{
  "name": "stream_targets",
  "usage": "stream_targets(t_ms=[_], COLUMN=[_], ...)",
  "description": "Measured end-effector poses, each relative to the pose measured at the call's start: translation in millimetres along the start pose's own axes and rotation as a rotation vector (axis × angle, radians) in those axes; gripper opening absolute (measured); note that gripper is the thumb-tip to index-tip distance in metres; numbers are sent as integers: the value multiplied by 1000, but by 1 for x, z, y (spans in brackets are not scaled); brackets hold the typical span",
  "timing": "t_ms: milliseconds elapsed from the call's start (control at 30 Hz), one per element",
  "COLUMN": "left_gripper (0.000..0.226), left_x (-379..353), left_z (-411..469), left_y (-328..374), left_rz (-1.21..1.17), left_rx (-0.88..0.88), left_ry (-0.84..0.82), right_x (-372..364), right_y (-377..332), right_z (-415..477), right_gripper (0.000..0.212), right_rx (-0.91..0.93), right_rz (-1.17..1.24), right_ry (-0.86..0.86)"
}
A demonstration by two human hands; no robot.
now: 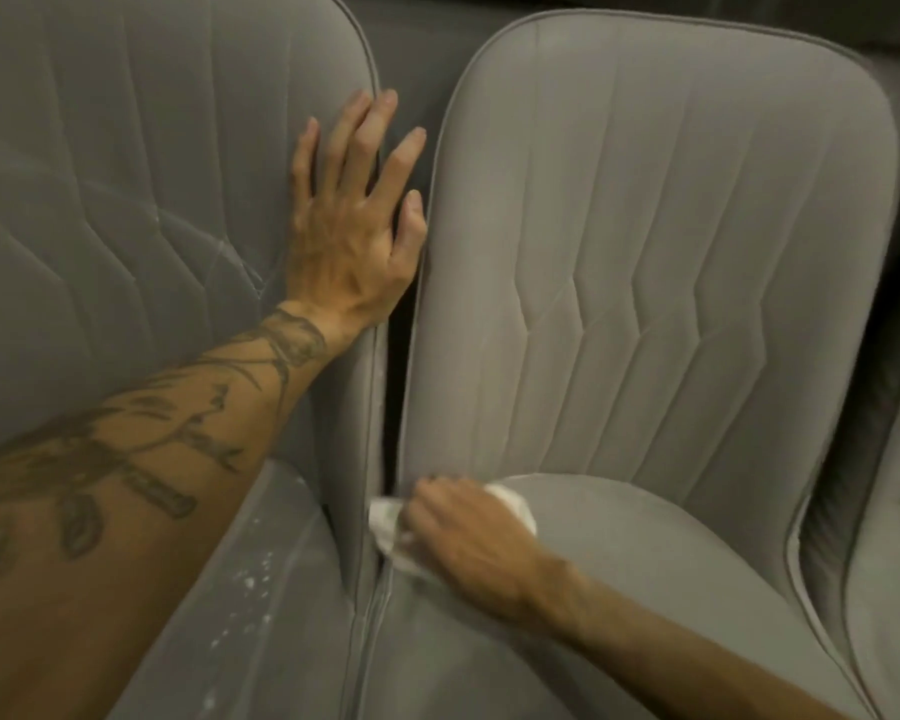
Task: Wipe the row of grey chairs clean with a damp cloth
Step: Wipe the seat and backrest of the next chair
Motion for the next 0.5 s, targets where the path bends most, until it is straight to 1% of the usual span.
stream_targets(t_ms=[33, 67, 100, 133, 167, 200, 267, 300, 367, 400, 500], left_gripper=[51, 51, 51, 51, 51, 52, 53, 53, 55, 56, 59], left_x=[0, -1, -1, -1, -1, 0, 1, 3, 7, 9, 16], left_z=[0, 0, 0, -1, -1, -1, 0, -1, -8, -17, -68], left_y=[0, -1, -1, -1, 0, 0, 3, 4, 9, 13, 28], left_rz=[-1, -4, -6, -5, -2, 2, 8, 8, -23, -59, -135], left_rx=[-2, -4, -6, -7, -9, -10, -2, 4, 1, -8, -34], left_ry=[1, -1, -6, -12, -20, -29, -44, -48, -61, -68, -115], right_x=[-8, -12, -12, -7, 1, 8, 24, 31, 38, 37, 25], right_y=[-5, -6, -2, 5, 16, 29, 61, 75, 91, 94, 96], right_z=[-8, -18, -31, -47, -68, -93, -146, -170, -202, -211, -211], right_gripper=[28, 32, 38, 43, 43, 38, 24, 23, 27, 27, 21], right_rx=[-23, -135, -307, -493, -677, -830, -1085, -1180, -1310, -1343, -1357], right_rz=[83, 182, 258, 303, 331, 330, 218, 106, -102, -149, -163], right_ry=[-110, -160, -141, -54, 38, 110, 178, 152, 35, -3, 6])
Point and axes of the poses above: each hand's wrist, its own z-axis towards the middle knuckle, its own x-axis out of the back of the hand, y = z × x, the point moved 4 cm from there along z, towards the middle knuckle, and after that the axes turned 5 degrees about x, right-handed, at the moved point
